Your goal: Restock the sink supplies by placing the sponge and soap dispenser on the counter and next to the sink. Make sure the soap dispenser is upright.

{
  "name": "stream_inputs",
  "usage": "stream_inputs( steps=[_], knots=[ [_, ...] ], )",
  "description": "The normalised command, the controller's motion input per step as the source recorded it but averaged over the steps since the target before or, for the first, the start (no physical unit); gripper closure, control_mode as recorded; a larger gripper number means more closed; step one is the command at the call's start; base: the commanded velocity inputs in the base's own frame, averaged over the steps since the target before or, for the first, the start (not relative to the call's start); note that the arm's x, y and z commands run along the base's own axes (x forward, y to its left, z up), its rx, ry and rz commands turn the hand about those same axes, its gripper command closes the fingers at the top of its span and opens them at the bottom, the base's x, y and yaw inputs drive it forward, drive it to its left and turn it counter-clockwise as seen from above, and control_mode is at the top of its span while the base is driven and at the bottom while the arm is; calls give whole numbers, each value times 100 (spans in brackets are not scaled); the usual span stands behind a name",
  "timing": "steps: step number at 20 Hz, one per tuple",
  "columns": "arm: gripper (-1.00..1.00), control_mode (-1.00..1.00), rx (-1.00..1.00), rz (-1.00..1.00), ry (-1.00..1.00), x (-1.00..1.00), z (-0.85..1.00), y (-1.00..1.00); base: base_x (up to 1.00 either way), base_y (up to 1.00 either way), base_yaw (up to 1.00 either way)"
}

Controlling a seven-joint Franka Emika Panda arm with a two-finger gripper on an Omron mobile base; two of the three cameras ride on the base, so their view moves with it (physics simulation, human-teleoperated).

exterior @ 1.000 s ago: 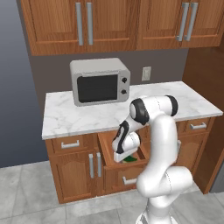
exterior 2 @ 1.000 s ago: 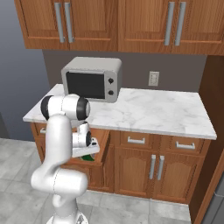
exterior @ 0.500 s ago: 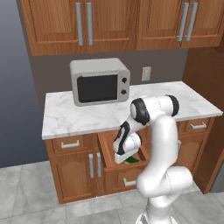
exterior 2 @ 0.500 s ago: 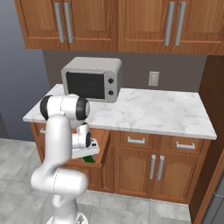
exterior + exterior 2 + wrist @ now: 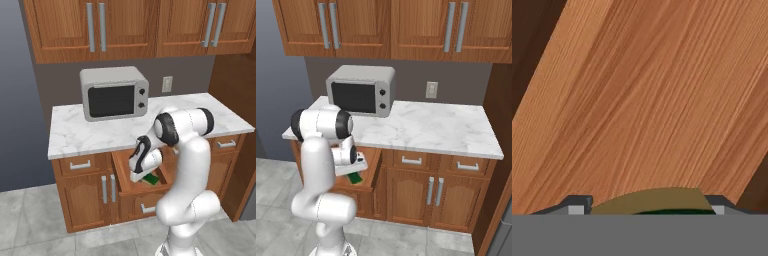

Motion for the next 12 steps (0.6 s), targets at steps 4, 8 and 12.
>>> stream_inputs(
  steps=[4, 8, 12],
  knots=[
    [100, -100, 0, 0, -6, -7, 78, 18, 0, 0, 0],
    [100, -100, 0, 0, 0, -28, 90, 11, 0, 0, 0],
    [100, -100, 0, 0, 0, -27, 100, 0, 0, 0, 0]
  ],
)
